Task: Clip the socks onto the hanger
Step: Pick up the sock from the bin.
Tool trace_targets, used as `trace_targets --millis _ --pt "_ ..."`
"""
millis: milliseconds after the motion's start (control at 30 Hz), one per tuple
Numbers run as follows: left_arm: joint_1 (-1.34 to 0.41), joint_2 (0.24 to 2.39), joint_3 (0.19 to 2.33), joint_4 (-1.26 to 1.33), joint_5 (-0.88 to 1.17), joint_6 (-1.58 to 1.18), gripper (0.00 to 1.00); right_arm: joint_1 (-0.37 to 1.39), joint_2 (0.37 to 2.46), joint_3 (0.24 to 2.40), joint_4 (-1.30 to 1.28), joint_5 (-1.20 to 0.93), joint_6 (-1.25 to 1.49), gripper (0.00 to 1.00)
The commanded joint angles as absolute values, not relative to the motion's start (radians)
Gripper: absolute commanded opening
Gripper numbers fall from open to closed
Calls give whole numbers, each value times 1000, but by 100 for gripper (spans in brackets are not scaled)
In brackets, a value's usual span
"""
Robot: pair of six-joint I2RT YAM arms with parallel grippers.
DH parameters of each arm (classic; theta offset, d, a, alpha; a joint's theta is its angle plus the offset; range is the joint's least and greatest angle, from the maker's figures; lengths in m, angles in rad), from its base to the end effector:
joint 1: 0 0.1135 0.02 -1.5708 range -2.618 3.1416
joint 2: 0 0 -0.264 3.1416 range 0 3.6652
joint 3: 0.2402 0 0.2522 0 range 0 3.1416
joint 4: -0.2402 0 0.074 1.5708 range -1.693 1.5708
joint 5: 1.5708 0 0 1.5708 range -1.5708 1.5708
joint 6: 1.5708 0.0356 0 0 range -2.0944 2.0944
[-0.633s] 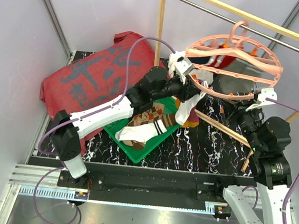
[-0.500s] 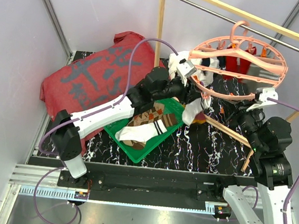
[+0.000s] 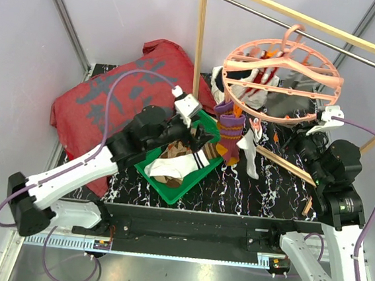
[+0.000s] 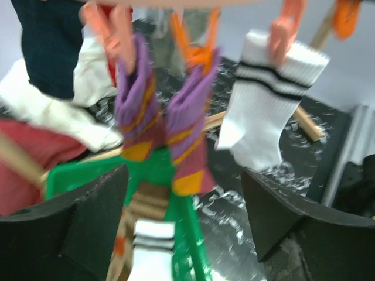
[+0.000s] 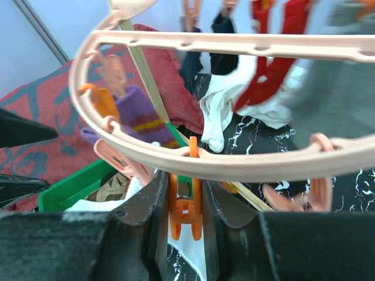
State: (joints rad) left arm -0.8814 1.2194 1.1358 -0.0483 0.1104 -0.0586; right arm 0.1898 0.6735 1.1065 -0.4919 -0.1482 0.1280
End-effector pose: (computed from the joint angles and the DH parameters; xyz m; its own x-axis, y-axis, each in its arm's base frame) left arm 0.1793 -0.2237 0.3863 -0.1325 0.0692 -0.9888 0.8301 0.5529 -0.0725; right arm 0.1167 0.0278 0.4290 -0.0996 0.1094 -0.9890 -0.3213 0.9372 0.1361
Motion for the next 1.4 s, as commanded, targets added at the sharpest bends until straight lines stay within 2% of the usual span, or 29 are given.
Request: trace_targets --millis 0,200,333,467,567,667,900,1033,1133,1167,1200,1367 --pt "-876 1147 1025 -188 -66 -40 77 192 681 1123 -408 -138 133 12" --pt "-877 1274 998 -242 -109 -90 69 192 681 1114 -407 -130 124 12" --pt "-885 1465 1121 -316 -126 -98 60 192 680 1112 -407 -130 123 12" --pt "-914 1679 1251 -402 -173 -77 58 192 672 1109 -407 -124 123 12" --pt "-942 1785 1324 -437 -213 -69 57 192 666 1103 -407 -123 121 12" --pt "-943 1876 1376 -459 -236 -64 51 192 661 1101 -407 -121 118 12" --pt "-942 2043 1491 -557 -271 -49 47 192 653 1095 -410 -115 112 12" --pt "-933 2101 1532 -598 -278 -58 38 192 649 1088 -410 -118 110 12" --pt "-928 2099 1528 -617 -267 -67 25 192 646 1088 -411 -117 109 12" --pt "-928 2089 1525 -621 -264 -71 16 192 646 1089 -410 -114 106 12" --pt "-928 2076 1510 -624 -256 -75 12 192 646 1089 -411 -114 104 12" --pt "-928 1939 1460 -617 -235 -110 1 192 652 1089 -411 -118 103 12"
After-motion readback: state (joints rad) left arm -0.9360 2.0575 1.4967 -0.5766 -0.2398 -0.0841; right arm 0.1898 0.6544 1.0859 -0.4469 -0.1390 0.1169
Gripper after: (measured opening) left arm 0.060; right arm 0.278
